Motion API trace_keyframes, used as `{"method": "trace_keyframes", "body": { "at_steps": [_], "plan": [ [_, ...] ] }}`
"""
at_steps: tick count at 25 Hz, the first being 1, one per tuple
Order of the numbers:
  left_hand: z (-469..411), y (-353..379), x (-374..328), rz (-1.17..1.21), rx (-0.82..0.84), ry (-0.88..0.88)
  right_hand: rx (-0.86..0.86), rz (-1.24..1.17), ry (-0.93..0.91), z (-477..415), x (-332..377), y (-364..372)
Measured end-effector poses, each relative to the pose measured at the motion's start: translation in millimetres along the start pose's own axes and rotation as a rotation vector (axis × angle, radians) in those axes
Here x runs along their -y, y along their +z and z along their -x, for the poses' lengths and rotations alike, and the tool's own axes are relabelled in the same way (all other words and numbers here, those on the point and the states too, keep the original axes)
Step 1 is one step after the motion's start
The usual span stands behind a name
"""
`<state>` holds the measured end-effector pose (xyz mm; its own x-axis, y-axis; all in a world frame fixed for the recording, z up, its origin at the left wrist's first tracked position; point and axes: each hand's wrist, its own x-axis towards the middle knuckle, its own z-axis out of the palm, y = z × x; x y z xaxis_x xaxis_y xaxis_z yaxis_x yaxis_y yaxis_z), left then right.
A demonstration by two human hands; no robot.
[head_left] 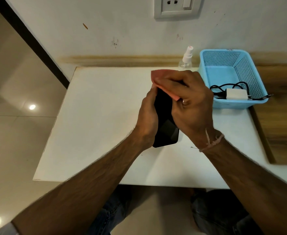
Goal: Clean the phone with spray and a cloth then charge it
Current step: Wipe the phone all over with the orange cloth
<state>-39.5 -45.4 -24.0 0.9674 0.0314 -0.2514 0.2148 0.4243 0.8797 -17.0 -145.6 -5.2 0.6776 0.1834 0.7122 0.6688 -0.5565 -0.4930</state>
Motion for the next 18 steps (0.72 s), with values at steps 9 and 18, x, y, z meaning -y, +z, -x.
{"method": "trace_keyframes", "body": {
  "at_steps": [9, 18],
  "plan": [
    [-1.2, -3.8, 0.3, 0.064, 0.017, -0.025, 0.034, -0.004, -0.021, 0.3, -7.2, 0.1],
    [-0.7, -3.4, -0.9, 0.097, 0.014, -0.015, 0.009, 0.023, -0.004, -2.5, -7.9, -2.3]
  ]
}}
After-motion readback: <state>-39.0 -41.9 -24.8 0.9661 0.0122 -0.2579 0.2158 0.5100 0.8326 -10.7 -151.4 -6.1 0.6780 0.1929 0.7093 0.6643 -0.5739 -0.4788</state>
